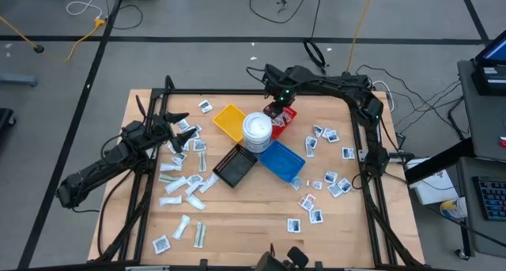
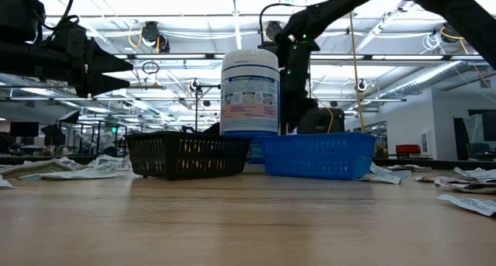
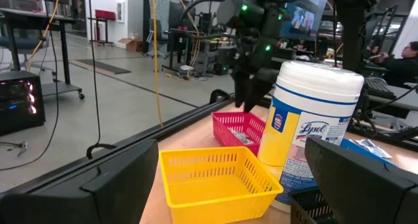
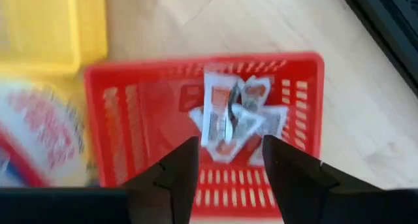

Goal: Pick & Place First Aid Supplies
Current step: Put the ointment pack into the red bin

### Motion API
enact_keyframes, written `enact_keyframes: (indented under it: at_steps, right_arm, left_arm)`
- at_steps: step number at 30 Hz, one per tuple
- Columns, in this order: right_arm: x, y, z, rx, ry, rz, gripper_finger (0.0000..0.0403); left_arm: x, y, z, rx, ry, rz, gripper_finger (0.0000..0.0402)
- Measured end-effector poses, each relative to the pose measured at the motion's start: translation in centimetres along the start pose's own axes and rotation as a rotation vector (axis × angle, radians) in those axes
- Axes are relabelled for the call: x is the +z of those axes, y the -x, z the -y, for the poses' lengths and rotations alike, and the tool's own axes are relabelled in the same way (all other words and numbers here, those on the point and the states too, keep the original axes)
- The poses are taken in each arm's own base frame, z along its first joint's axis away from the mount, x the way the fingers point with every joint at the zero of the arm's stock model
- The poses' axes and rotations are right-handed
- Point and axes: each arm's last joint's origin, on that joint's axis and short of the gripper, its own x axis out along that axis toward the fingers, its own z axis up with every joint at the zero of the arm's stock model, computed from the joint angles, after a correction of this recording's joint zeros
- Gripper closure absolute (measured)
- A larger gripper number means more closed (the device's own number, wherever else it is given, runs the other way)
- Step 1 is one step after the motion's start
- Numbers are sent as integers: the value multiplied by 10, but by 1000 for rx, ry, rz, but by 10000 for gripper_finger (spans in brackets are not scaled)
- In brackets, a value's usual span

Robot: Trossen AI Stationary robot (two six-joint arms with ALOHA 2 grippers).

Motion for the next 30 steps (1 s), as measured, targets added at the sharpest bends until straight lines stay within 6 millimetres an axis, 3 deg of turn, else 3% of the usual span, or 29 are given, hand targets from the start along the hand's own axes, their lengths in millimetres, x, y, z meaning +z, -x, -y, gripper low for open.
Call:
enact_keyframes:
  at_steps: [7, 16, 20, 30]
  right_arm:
    - [-11, 10, 0, -5, 133, -72, 249]
    - [-26, 11, 0, -12, 152, -175, 253]
    - [-50, 20, -7, -9, 157, -156, 254]
    - [-133, 24, -37, 7, 195, -141, 255]
  left_arm:
    - [0, 0, 0, 1, 0, 0, 9]
    - [0, 0, 0, 0, 0, 0, 9]
    - [0, 0, 0, 0, 0, -1, 9]
    - [0, 0, 0, 1, 0, 0, 9]
